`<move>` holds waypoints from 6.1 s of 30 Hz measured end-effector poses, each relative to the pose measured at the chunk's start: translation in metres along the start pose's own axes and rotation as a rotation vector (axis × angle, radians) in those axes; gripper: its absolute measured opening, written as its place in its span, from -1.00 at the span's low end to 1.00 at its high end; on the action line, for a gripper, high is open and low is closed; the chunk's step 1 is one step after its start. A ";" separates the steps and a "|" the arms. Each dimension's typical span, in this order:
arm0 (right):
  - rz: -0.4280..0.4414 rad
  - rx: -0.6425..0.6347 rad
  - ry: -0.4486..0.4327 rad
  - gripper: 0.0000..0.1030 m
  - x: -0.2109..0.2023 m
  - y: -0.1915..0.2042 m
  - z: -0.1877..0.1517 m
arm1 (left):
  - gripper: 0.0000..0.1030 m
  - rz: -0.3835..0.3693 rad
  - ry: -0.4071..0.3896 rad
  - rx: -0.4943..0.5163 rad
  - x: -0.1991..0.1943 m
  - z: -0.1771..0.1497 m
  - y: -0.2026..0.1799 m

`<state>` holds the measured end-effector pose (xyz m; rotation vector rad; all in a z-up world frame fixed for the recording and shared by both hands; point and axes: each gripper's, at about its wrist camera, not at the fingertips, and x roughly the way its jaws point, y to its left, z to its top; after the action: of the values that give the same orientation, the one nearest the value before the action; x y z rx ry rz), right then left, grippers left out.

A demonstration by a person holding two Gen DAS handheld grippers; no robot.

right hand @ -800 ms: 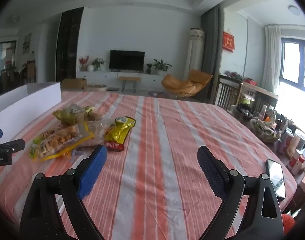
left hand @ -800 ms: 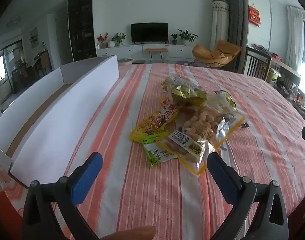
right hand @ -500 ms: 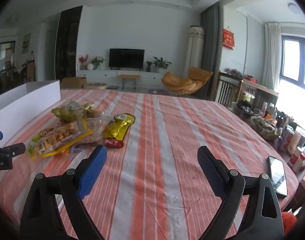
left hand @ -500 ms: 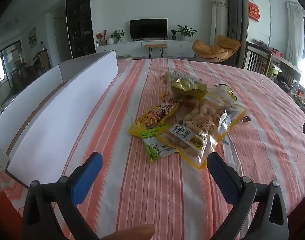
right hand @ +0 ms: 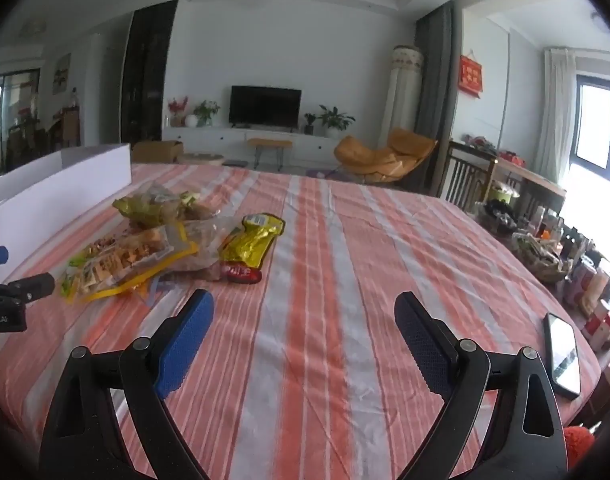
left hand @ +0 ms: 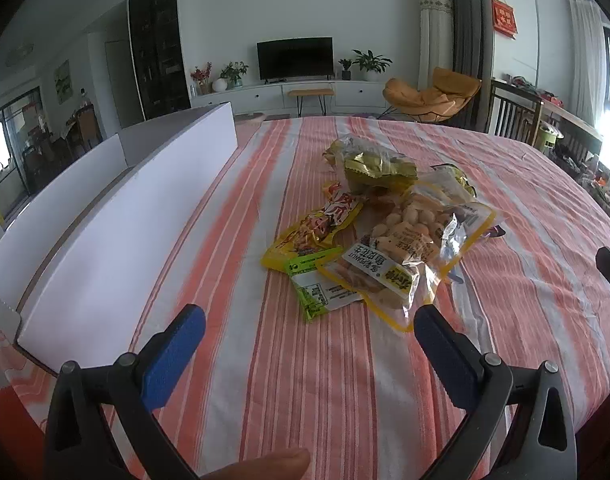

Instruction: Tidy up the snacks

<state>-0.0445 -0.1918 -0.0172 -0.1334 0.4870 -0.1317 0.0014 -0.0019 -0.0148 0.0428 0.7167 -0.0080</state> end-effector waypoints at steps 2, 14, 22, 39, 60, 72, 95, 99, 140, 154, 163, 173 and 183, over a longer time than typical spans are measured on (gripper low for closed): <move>0.003 -0.010 -0.005 0.82 -0.001 0.002 -0.001 | 1.00 0.001 0.015 -0.001 0.003 -0.001 0.000; 0.018 -0.016 0.010 0.82 0.004 0.001 -0.005 | 1.00 0.002 0.025 0.015 0.010 -0.006 -0.007; 0.021 -0.024 0.016 0.82 0.006 0.002 -0.005 | 1.00 0.004 0.030 0.008 0.014 -0.008 -0.004; 0.022 -0.031 0.017 0.82 0.008 0.006 -0.005 | 1.00 0.006 0.030 0.013 0.017 -0.009 -0.004; 0.016 -0.044 -0.005 0.82 0.003 0.007 -0.004 | 1.00 0.006 0.015 0.010 0.009 -0.009 -0.004; 0.014 -0.048 -0.010 0.82 0.002 0.007 -0.003 | 1.00 0.010 0.021 0.004 0.006 -0.006 -0.001; 0.111 -0.078 0.098 0.82 0.015 0.018 -0.013 | 1.00 -0.047 0.213 0.000 0.044 -0.029 0.024; 0.136 -0.092 0.124 0.82 0.017 0.023 -0.017 | 1.00 -0.048 0.229 -0.003 0.048 -0.031 0.024; 0.153 0.024 0.337 0.82 0.068 -0.007 -0.044 | 1.00 -0.201 0.291 0.152 0.116 0.185 -0.036; 0.171 0.015 0.337 0.82 0.067 -0.004 -0.043 | 0.13 -0.203 0.430 0.114 0.175 0.189 -0.041; 0.178 0.025 0.343 0.82 0.067 -0.006 -0.043 | 0.12 -0.209 0.409 0.052 0.085 0.111 0.044; 0.155 0.006 0.327 0.82 0.065 -0.004 -0.043 | 0.12 -0.530 0.325 -0.147 0.085 0.060 0.010; 0.163 0.014 0.318 0.82 0.063 -0.005 -0.045 | 0.09 -0.492 0.223 -0.028 0.058 0.081 -0.042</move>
<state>-0.0107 -0.2113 -0.0842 -0.0584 0.8113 0.0042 0.0975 -0.0467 0.0061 -0.1628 0.9359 -0.4694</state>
